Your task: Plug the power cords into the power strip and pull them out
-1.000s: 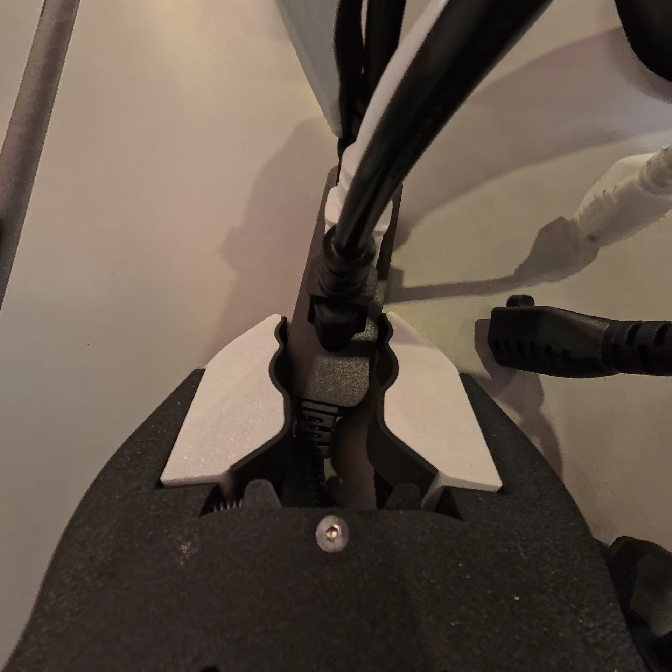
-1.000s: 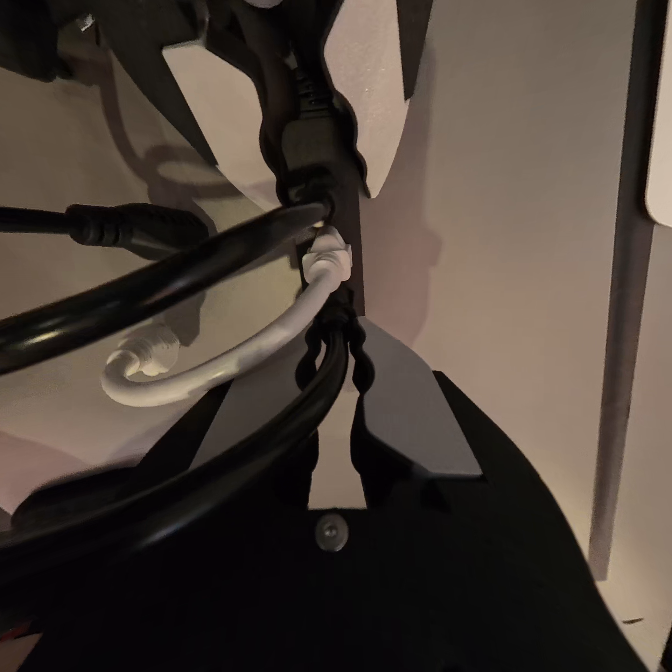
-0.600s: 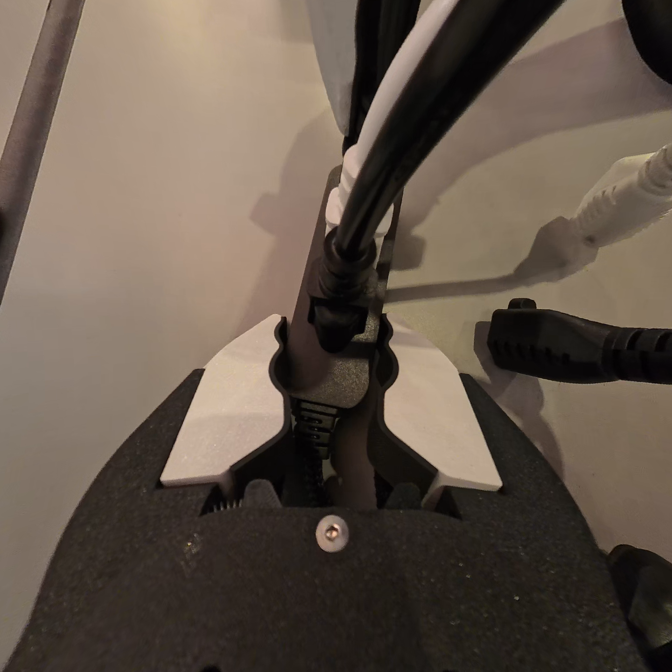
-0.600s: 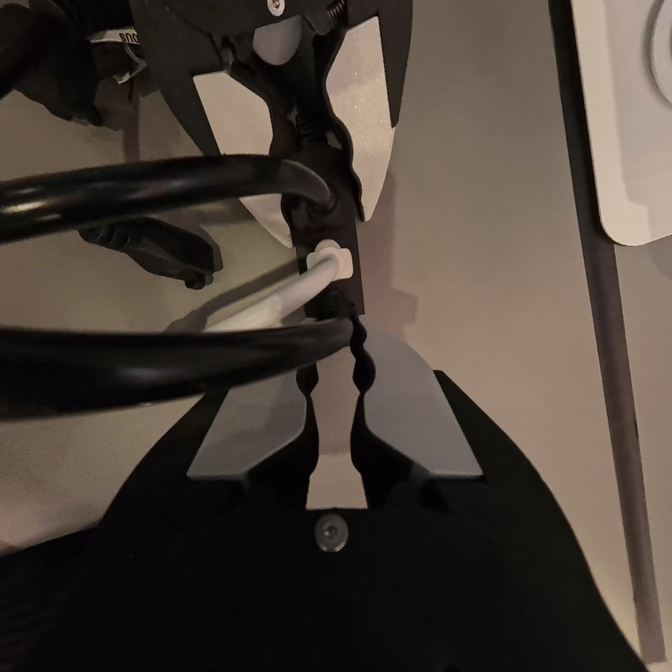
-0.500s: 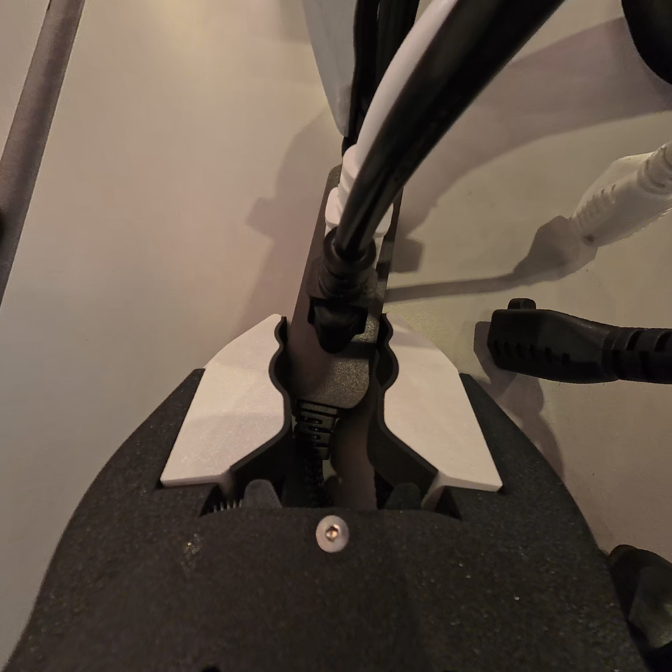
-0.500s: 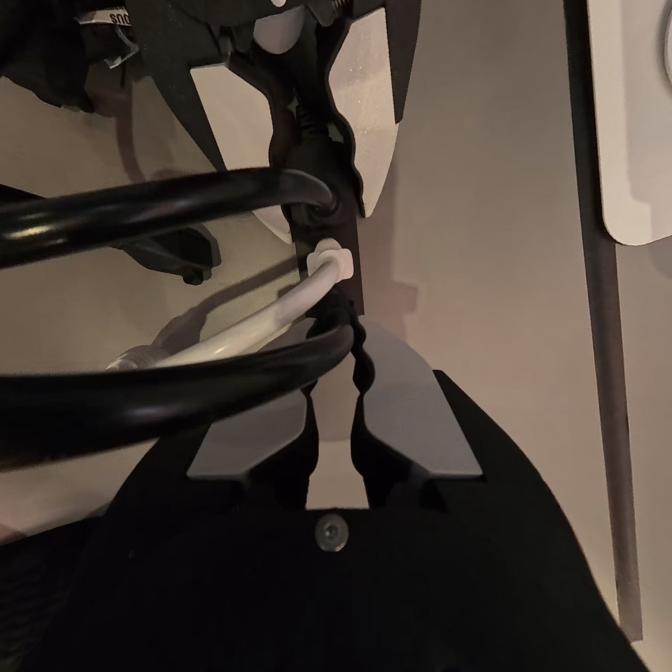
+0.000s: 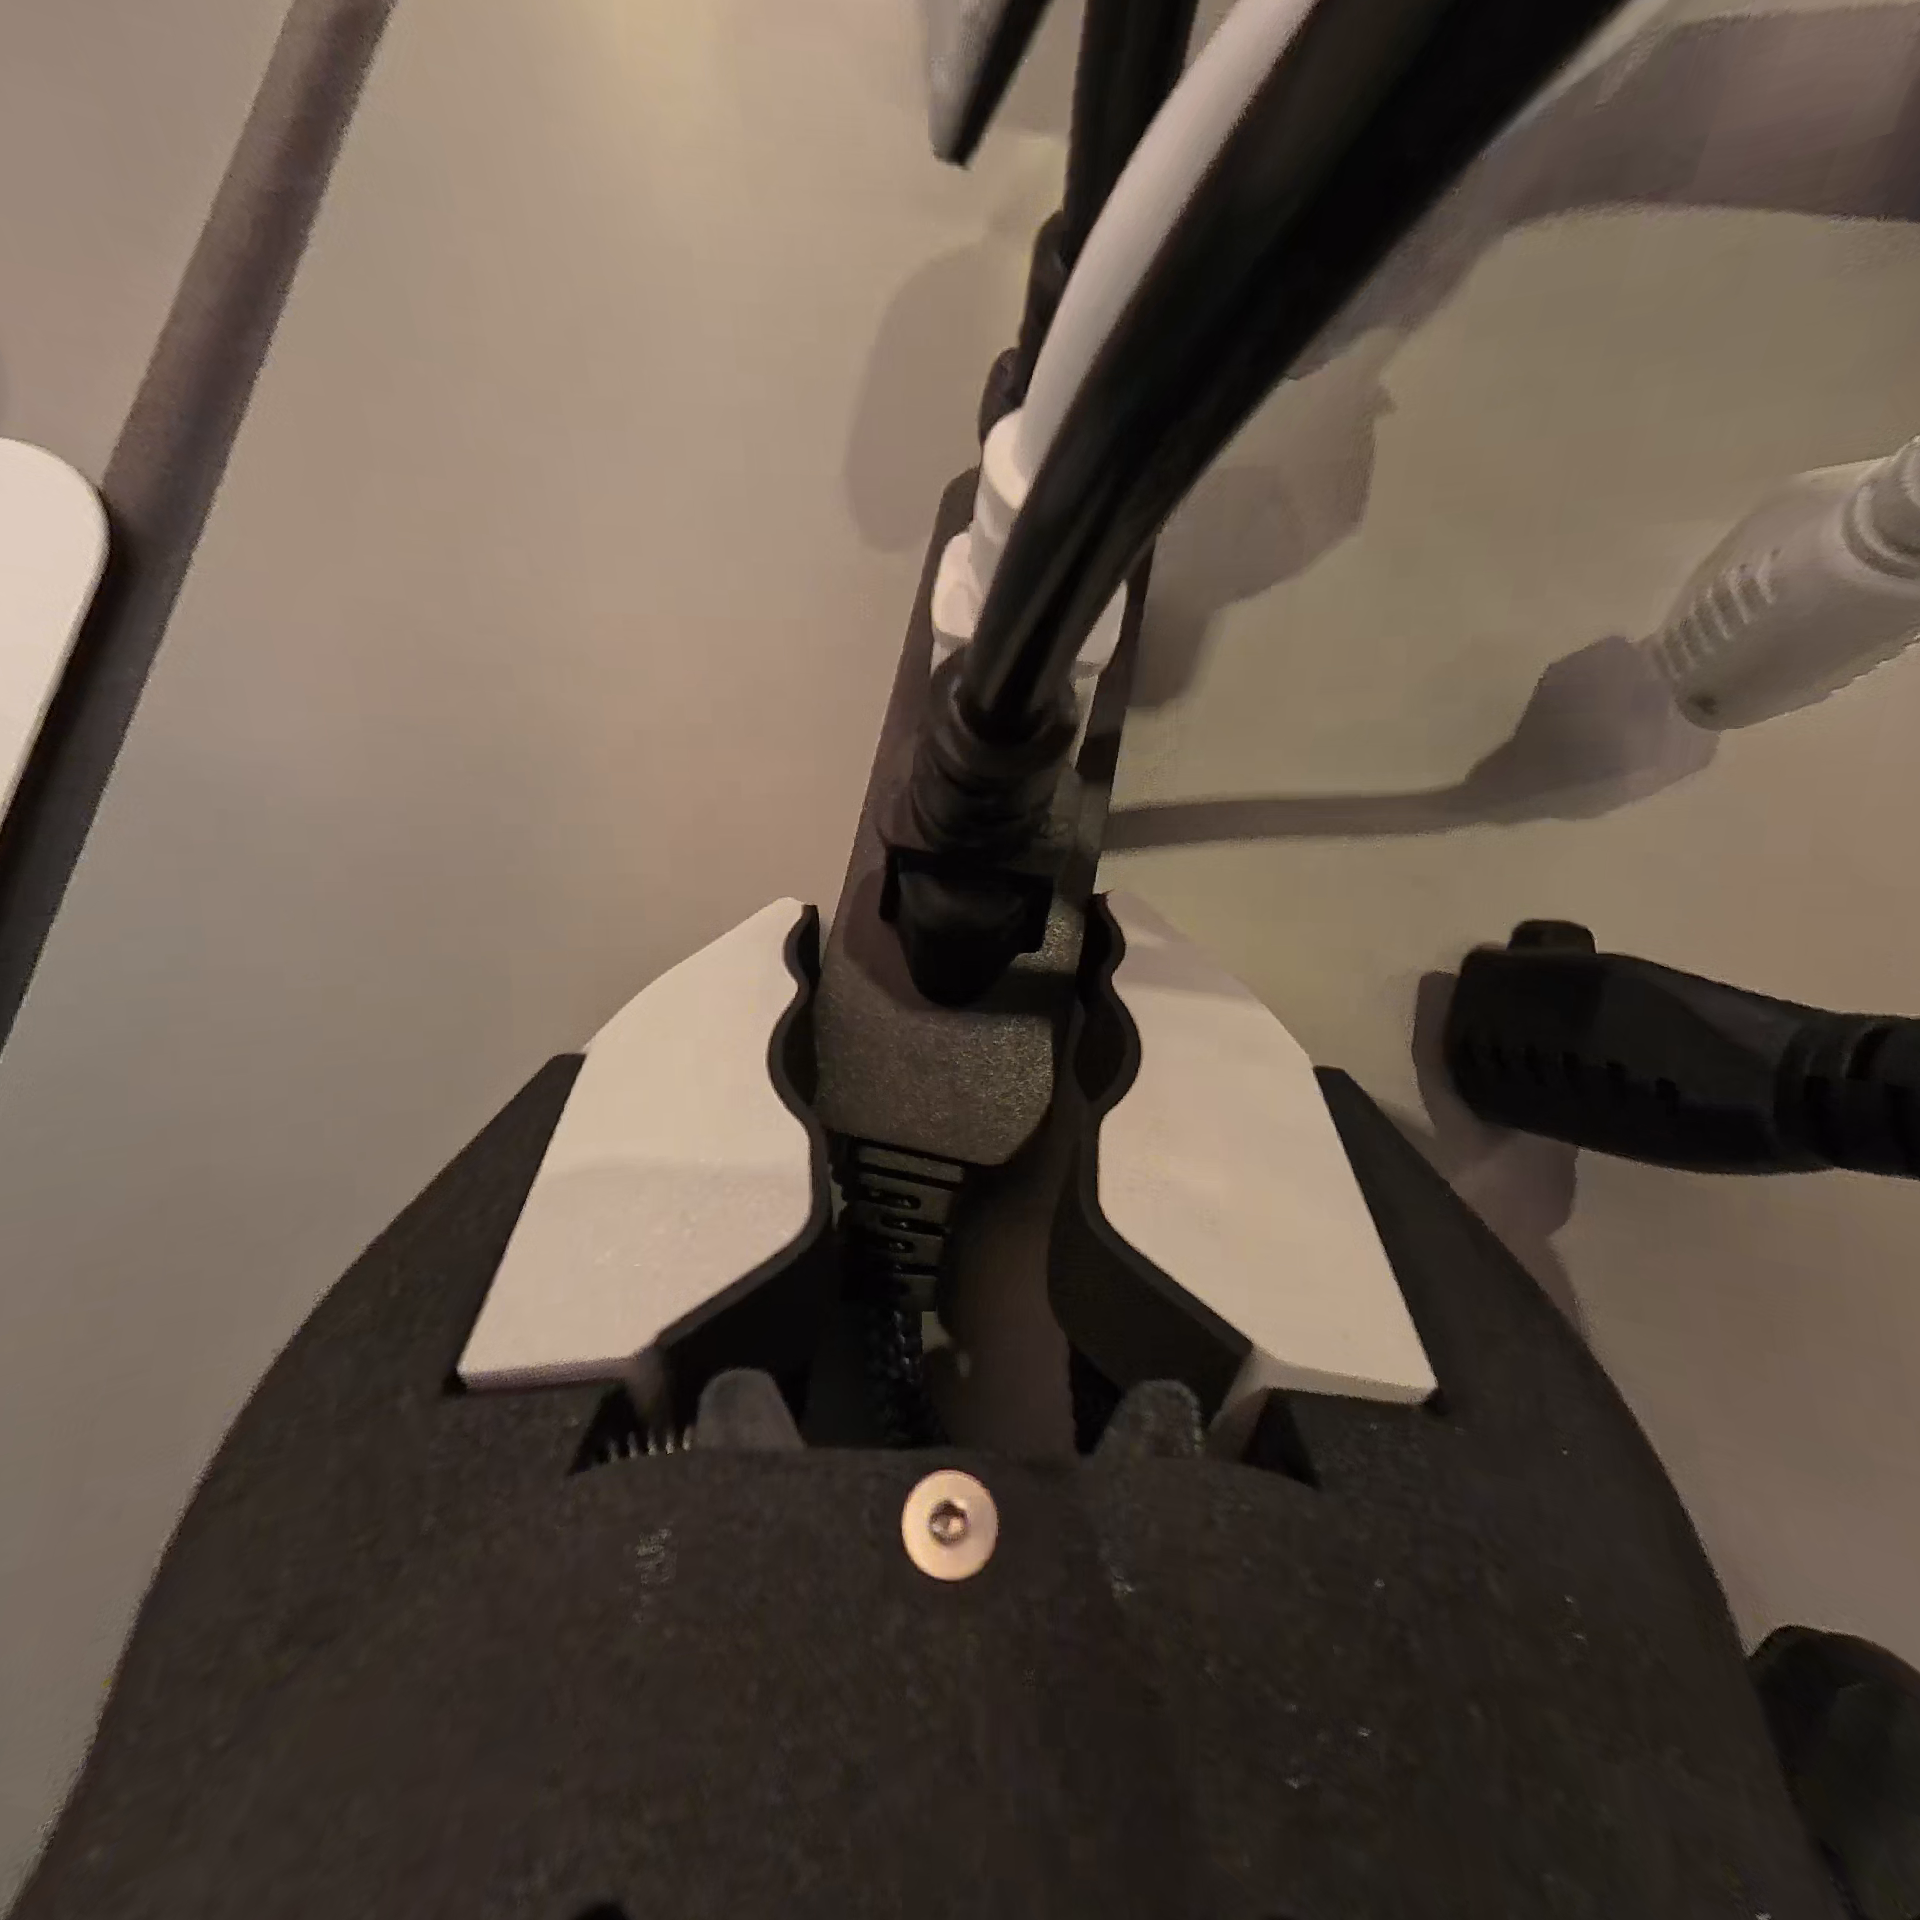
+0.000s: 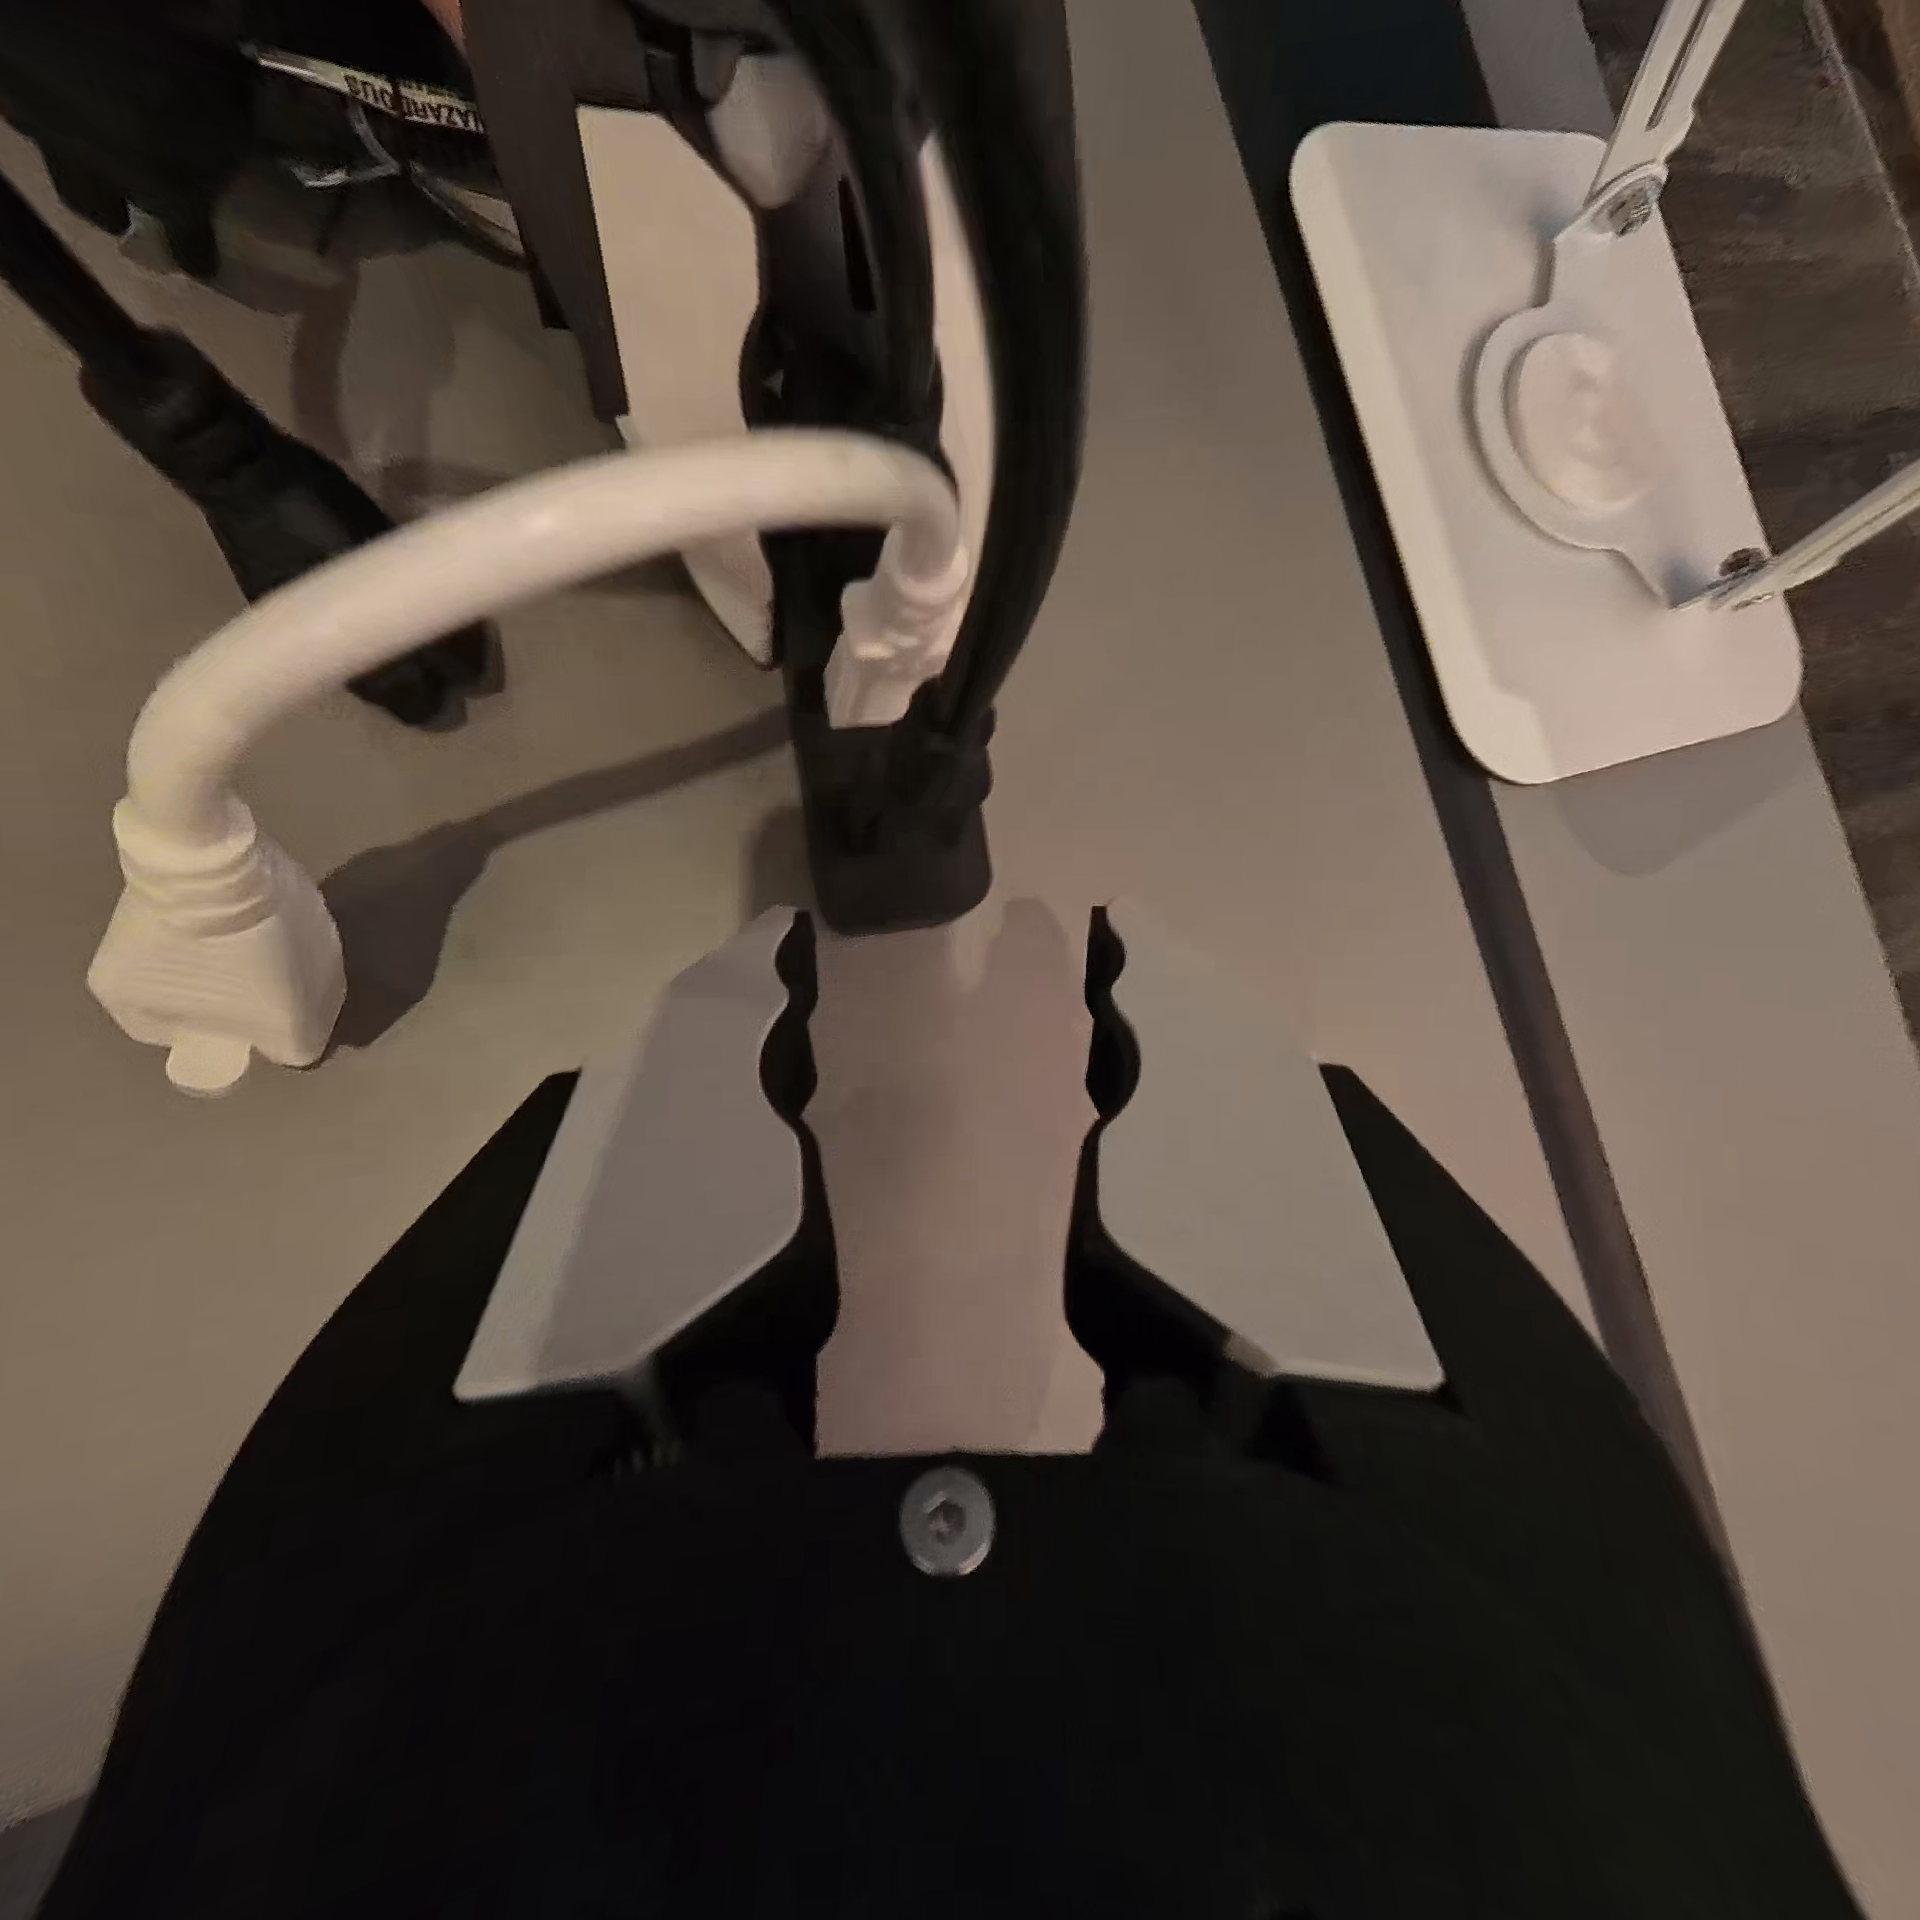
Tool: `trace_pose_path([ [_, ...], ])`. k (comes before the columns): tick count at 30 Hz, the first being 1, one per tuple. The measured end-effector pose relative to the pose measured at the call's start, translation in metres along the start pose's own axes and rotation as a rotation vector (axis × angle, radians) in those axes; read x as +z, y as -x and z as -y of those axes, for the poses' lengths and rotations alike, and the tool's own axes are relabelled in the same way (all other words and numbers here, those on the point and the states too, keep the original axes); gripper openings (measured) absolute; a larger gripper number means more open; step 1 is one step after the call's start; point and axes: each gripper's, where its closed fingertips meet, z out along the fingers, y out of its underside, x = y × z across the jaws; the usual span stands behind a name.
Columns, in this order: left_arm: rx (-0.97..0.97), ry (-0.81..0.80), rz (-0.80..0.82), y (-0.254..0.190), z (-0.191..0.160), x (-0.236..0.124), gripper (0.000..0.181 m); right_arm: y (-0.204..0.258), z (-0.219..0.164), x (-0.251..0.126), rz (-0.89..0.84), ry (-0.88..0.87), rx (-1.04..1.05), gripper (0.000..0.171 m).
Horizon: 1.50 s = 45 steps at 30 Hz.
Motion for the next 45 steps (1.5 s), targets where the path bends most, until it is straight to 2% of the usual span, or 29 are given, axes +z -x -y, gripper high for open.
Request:
trace_pose_path([
  [3, -0.04, 0.003, 0.033, 0.006, 0.001, 0.001, 0.047, -0.003, -0.009, 0.007, 0.032, -0.066, 0.044, 0.05],
  [9, -0.026, -0.001, 0.026, 0.006, 0.002, 0.002, 0.047, -0.004, -0.019, 0.025, 0.068, -0.026, 0.055, 0.05],
  [13, -0.033, -0.003, 0.014, 0.006, 0.001, 0.0, 0.047, -0.002, -0.02, 0.036, 0.083, -0.006, 0.064, 0.043],
  [18, -0.181, 0.058, -0.021, 0.003, -0.005, -0.011, 0.049, -0.01, -0.031, 0.044, 0.033, 0.055, 0.082, 0.038],
  [21, -0.201, 0.09, -0.026, 0.0, -0.011, -0.018, 0.051, -0.008, -0.031, 0.038, 0.047, 0.032, 0.098, 0.033],
  [26, -0.22, 0.088, -0.006, 0.002, -0.015, -0.021, 0.048, -0.003, -0.017, 0.024, 0.073, -0.084, 0.146, 0.029],
  [32, -0.196, 0.047, -0.018, 0.003, -0.014, -0.021, 0.047, -0.003, 0.012, 0.03, 0.058, -0.233, 0.12, 0.03],
  [37, -0.182, 0.016, -0.036, 0.003, -0.014, -0.02, 0.047, 0.0, 0.019, 0.041, 0.094, -0.25, 0.108, 0.041],
  [40, -0.174, 0.016, -0.043, 0.003, -0.013, -0.02, 0.047, -0.002, 0.019, 0.044, 0.097, -0.255, 0.078, 0.037],
  [41, -0.173, 0.016, -0.045, 0.002, -0.014, -0.02, 0.047, -0.001, 0.02, 0.044, 0.109, -0.258, 0.066, 0.026],
  [45, -0.166, 0.018, -0.055, 0.001, -0.012, -0.019, 0.047, -0.001, 0.018, 0.039, 0.133, -0.29, 0.055, 0.027],
])
